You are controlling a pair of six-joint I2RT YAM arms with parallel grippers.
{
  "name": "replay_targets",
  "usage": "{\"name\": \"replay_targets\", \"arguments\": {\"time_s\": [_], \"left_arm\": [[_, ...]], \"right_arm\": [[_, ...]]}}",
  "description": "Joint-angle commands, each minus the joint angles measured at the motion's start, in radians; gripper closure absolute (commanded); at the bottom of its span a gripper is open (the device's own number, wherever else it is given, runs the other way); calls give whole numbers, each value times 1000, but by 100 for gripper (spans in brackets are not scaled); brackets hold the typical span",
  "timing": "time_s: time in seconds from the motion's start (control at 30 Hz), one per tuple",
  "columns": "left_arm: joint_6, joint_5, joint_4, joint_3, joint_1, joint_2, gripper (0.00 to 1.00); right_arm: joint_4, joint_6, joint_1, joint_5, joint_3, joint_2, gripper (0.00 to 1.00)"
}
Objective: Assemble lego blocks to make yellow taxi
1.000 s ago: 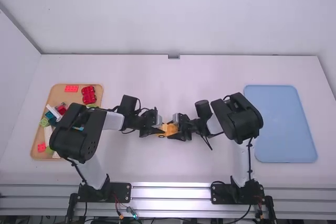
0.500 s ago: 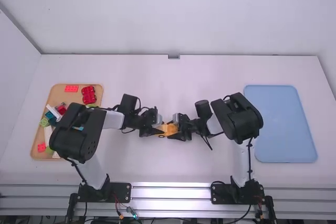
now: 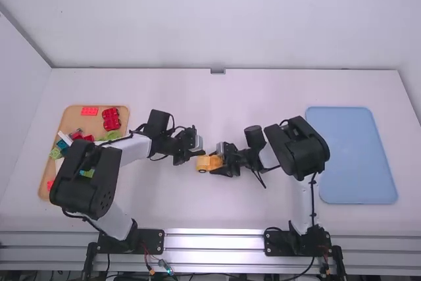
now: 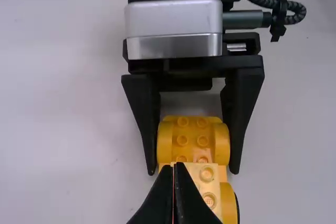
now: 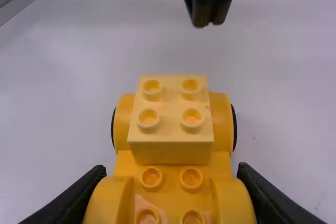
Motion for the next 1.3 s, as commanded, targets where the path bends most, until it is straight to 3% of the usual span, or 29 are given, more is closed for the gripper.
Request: {"name": "replay_targets", "arguments": {"time_s": [0.0,0.17,0.33,0.6,0.77,0.93,1.1,1.27], "left_arm": [[-6,18,-1,-8,-2,50,98],[-55,13,23,-7,-13,108,98],[59,5,-62,-8,-18,135,98],[76,-117,-122,-9,-18,134,98],[78,-33,-138,12,6,98,98],[52,-69,-198,61,-3,47,98],[6,35,-181,82,-4,36,98],[2,7,-179,67,-35,36,98]], "right_arm": [[-10,11,2,24,2,14,45],[-12,10,2,25,2,14,45],[-8,11,2,25,0,14,45],[-10,11,2,25,2,14,46],[-12,11,2,29,2,14,45],[-12,10,2,27,2,14,45],[-10,11,2,28,2,14,45],[-9,11,3,27,2,14,45]]}}
